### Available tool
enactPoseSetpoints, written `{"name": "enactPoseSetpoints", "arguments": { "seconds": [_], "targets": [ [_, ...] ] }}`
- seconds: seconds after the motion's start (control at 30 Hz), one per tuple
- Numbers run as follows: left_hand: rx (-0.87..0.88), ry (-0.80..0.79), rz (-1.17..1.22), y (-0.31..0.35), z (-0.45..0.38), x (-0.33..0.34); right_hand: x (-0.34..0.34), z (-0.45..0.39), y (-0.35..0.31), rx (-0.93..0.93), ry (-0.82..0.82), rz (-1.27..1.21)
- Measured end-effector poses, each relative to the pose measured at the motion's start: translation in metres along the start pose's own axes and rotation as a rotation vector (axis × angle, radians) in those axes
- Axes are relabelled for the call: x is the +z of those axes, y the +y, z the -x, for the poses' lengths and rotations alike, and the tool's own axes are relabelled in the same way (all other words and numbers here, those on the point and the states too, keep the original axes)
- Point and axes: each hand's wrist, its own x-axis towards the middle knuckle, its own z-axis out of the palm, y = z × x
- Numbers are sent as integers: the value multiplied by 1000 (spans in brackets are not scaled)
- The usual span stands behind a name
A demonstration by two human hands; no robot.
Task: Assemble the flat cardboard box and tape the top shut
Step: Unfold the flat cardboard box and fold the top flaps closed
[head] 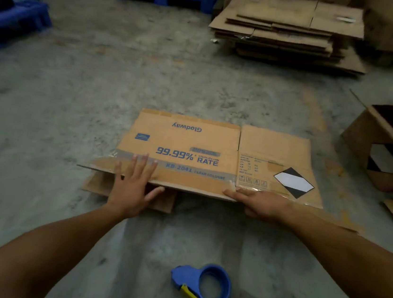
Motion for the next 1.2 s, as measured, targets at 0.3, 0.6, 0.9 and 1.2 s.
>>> {"name": "enactPoseSetpoints", "arguments": {
  "seconds": [0.3,0.6,0.9,1.2],
  "targets": [
    [-967,251,959,24,-32,-50,-58,8,15,11,237,-95],
    [-964,390,1216,13,-53,-87,-59,40,8,-48,352,-159],
    [-628,494,1108,22,-66,-128,2,92,29,46,413,-190],
    [-510,591,1025,15,-72,-170,-91,108,16,249,820,-348]
  ]
}}
